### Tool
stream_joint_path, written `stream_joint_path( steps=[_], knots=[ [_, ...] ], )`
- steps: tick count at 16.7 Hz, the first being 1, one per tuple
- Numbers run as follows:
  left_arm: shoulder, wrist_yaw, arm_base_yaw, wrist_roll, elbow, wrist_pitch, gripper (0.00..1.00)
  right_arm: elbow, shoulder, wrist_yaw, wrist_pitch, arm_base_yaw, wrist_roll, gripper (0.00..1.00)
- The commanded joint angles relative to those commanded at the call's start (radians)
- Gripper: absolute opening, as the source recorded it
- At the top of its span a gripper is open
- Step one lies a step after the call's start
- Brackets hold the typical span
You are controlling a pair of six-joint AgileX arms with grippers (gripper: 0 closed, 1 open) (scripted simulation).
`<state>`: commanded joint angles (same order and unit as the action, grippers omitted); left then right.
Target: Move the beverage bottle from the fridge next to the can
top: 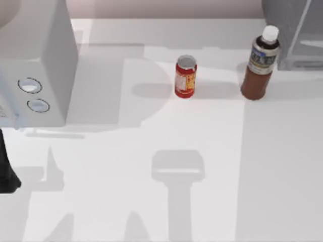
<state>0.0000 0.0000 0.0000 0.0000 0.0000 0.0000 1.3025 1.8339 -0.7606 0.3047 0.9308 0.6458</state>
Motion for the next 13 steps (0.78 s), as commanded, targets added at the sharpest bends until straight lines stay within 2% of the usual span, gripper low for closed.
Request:
stream_joint_path(
  steps=[4,7,10,13],
  knots=[
    [0.000,0.000,0.000,0.000,0.000,0.000,1.00,-0.007,-0.005,0.000,-0.004,0.009,0.000,1.00],
    [0.000,0.000,0.000,0.000,0.000,0.000,1.00,-0.026,-0.019,0.059,-0.035,-0.054,-0.050,1.00],
    [0.000,0.000,0.000,0.000,0.000,0.000,1.00,-0.072,-0.049,0.182,-0.098,-0.212,-0.155,1.00],
    [0.000,0.000,0.000,0.000,0.000,0.000,1.00,-0.138,-0.092,0.342,-0.177,-0.438,-0.295,1.00]
  ],
)
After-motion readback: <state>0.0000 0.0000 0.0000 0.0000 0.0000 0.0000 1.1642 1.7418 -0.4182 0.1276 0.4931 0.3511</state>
